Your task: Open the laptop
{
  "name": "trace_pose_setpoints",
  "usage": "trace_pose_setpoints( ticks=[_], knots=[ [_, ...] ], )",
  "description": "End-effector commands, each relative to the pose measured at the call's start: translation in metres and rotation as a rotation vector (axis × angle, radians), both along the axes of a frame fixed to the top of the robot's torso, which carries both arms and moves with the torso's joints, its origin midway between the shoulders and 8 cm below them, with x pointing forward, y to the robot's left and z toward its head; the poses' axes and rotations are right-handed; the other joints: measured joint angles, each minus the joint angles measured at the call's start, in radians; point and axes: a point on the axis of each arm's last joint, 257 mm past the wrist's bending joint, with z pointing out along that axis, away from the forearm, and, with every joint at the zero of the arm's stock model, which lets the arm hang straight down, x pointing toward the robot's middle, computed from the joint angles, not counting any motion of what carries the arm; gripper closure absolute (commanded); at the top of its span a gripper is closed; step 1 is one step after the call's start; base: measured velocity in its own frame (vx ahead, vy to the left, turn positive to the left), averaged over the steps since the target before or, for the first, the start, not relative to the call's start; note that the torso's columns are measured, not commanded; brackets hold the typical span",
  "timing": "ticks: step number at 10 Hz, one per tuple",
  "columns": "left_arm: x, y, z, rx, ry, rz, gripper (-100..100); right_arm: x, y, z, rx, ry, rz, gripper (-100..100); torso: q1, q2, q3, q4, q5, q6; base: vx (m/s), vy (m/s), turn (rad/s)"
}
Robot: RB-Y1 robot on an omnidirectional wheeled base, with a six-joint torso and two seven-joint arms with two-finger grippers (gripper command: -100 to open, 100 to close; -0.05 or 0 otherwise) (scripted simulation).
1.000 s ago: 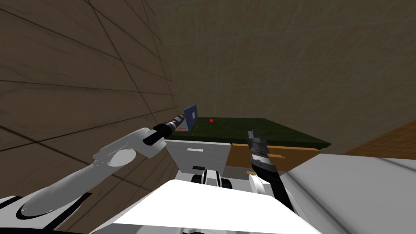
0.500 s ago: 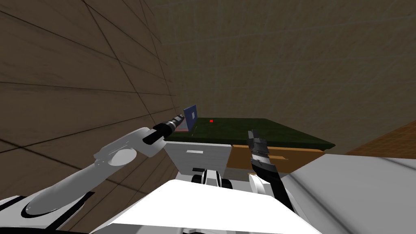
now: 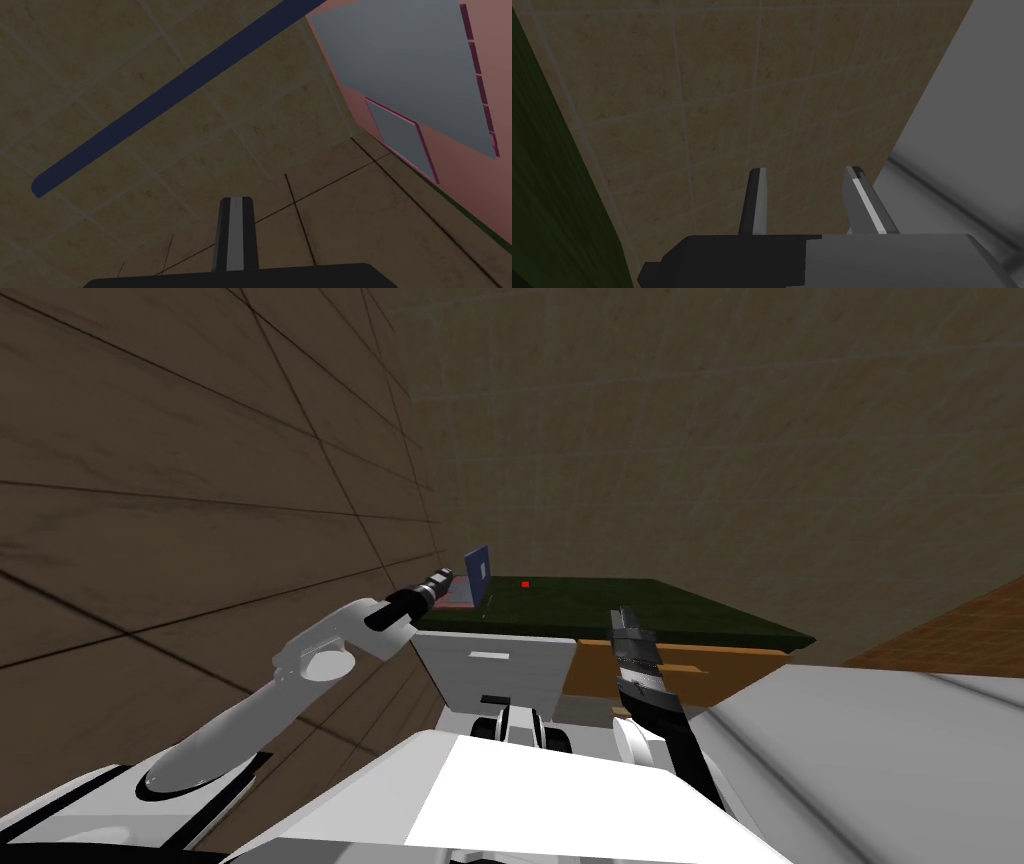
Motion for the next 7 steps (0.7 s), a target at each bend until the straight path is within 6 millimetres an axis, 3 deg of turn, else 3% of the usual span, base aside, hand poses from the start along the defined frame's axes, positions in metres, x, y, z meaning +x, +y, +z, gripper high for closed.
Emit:
trace_pose_setpoints(
  ticks=[1,3,4,7],
  knots=[
    [0.010,0.004,-0.003,-0.106,-0.008,-0.001,100,0.000,0.000,0.000,0.000,0.000,0.000,0,-0.001,0.000,0.000,0.000,0.000,0.000,-0.051,0.039,-0.004],
    [0.011,0.005,-0.004,-0.119,-0.008,0.000,100,0.000,0.000,0.000,0.000,0.000,0.000,0,0.001,0.000,0.000,0.000,0.000,0.000,-0.036,0.034,-0.003],
    [0.010,0.008,0.004,-0.109,-0.010,0.011,-100,0.000,0.000,0.000,0.000,0.000,0.000,0,0.000,-0.001,0.000,0.000,0.000,0.000,-0.001,-0.029,-0.063],
    [0.007,0.015,0.017,-0.085,-0.009,0.032,-100,0.000,0.000,0.000,0.000,0.000,0.000,0,-0.001,-0.001,0.000,0.000,-0.001,0.000,0.014,-0.071,-0.053]
  ],
)
